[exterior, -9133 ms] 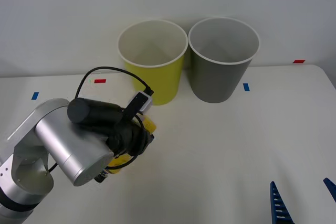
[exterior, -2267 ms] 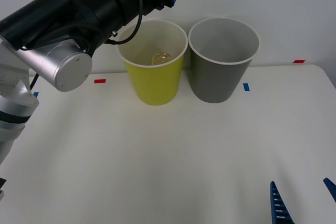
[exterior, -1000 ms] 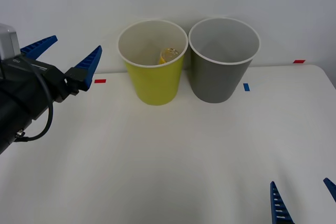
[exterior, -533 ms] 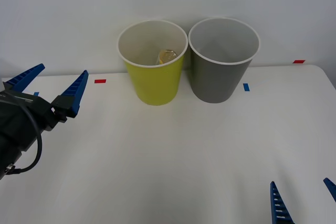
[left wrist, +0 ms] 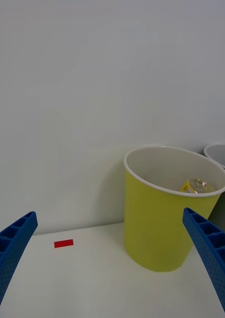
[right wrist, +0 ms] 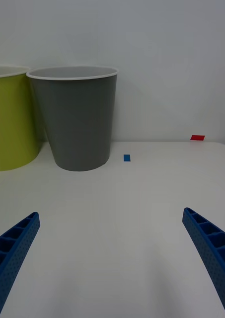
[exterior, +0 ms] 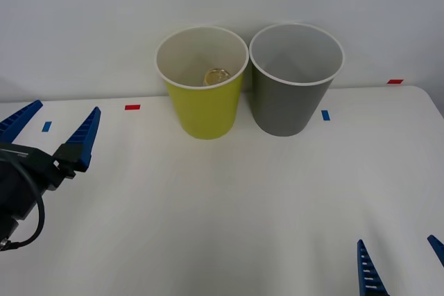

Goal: Put cans in the gray bin and PET bottles in the light green bin.

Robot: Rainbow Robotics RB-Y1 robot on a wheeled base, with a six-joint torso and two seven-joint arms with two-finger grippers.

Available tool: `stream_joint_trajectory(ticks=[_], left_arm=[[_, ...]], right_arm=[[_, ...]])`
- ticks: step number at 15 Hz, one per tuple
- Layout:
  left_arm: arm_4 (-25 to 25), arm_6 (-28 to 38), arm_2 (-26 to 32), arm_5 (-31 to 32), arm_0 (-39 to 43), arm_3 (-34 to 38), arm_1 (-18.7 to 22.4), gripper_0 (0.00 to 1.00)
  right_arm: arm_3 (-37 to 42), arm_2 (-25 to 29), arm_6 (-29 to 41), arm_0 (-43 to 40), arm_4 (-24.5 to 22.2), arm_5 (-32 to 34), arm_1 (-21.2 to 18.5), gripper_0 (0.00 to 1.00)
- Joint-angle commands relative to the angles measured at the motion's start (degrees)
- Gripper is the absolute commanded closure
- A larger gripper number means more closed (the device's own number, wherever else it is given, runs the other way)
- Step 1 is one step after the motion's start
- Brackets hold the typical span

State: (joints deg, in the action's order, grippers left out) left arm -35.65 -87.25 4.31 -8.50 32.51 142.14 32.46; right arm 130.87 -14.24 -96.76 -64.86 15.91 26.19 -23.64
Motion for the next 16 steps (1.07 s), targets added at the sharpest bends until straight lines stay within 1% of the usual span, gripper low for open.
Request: stream_joint_trajectory(ticks=[1,2,3,4,6,7,9,10,14,16], left_arm=[[1.7,-0.6,-4.0,14.7,5.3,-6.2,4.1,0.00],[2.6,-0.6,-4.0,16.9,7.6,-6.2,4.5,0.00],[4.6,-0.6,-4.0,19.3,9.8,-6.4,4.5,0.00],[6.3,-0.4,-4.1,21.1,12.3,-6.5,4.1,0.00],[7.3,-0.3,-4.1,22.9,14.9,-6.8,2.4,0.00],[9.2,-0.2,-4.6,25.4,15.5,-8.3,2.3,0.00],[12.6,0.8,-7.2,33.6,15.7,-14.1,2.3,0.00],[12.9,1.3,-8.1,35.6,16.2,-15.6,2.3,0.00],[14.4,3.1,-8.6,38.2,22.4,-16.5,2.0,0.00],[15.0,3.6,-7.4,38.3,24.5,-16.7,-0.1,0.00]], right_arm=[[0.0,0.0,0.0,0.0,0.0,0.0,0.0,0.00],[0.0,0.0,0.0,0.0,0.0,0.0,0.0,0.00],[0.0,0.0,0.0,0.0,0.0,0.0,0.0,0.00],[0.0,0.0,0.0,0.0,0.0,0.0,0.0,0.00],[0.0,0.0,0.0,0.0,0.0,0.0,0.0,0.00],[0.0,0.0,0.0,0.0,0.0,0.0,0.0,0.00],[0.0,0.0,0.0,0.0,0.0,0.0,0.0,0.00],[0.0,0.0,0.0,0.0,0.0,0.0,0.0,0.00],[0.0,0.0,0.0,0.0,0.0,0.0,0.0,0.00],[0.0,0.0,0.0,0.0,0.0,0.0,0.0,0.00]])
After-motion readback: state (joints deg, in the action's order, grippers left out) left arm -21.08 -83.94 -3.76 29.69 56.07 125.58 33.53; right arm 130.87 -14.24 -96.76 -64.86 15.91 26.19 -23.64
